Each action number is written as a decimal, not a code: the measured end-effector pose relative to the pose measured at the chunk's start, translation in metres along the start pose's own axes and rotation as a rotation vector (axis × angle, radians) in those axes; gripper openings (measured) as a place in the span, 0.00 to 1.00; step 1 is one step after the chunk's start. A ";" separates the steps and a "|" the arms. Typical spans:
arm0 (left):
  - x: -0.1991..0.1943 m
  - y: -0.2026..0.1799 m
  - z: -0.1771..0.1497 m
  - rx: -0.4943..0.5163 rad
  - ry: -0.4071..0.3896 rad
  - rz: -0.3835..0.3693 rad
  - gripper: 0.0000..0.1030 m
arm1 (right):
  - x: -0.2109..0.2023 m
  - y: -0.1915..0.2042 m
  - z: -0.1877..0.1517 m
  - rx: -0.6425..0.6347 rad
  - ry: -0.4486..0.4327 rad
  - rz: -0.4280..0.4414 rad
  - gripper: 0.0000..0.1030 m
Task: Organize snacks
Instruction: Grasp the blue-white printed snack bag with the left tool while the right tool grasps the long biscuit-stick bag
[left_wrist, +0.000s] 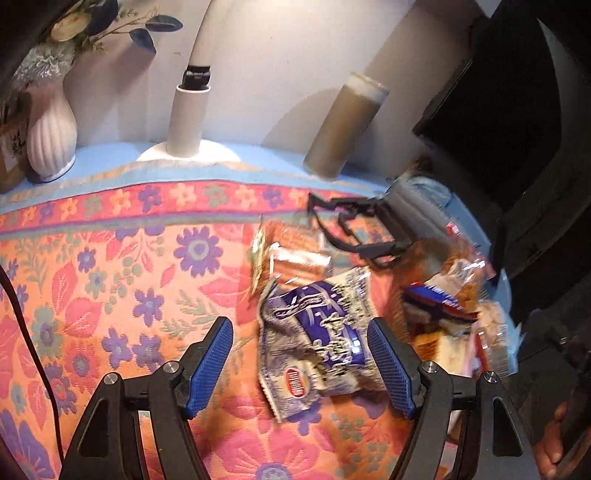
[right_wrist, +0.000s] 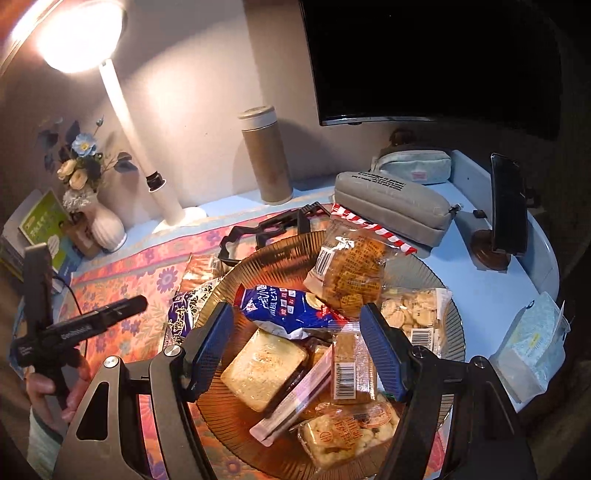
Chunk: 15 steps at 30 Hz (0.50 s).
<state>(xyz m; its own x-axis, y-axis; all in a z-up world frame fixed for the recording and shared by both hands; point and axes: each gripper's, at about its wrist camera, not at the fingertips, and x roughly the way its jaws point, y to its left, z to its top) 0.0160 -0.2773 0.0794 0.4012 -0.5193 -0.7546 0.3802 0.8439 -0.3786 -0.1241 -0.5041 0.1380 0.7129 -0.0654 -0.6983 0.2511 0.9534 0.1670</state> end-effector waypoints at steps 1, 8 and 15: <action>0.003 0.000 -0.002 0.009 0.002 0.007 0.71 | 0.001 0.001 0.000 -0.001 0.001 -0.002 0.68; 0.025 0.007 -0.006 -0.052 0.079 -0.068 0.78 | 0.007 0.008 0.001 -0.020 0.012 -0.004 0.68; 0.047 0.013 -0.003 -0.129 0.146 -0.159 0.78 | 0.012 0.013 0.001 -0.033 0.019 -0.005 0.68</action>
<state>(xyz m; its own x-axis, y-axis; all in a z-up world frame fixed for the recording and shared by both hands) 0.0372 -0.2901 0.0370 0.2171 -0.6297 -0.7459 0.3157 0.7683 -0.5567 -0.1117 -0.4928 0.1319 0.6989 -0.0644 -0.7123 0.2325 0.9623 0.1411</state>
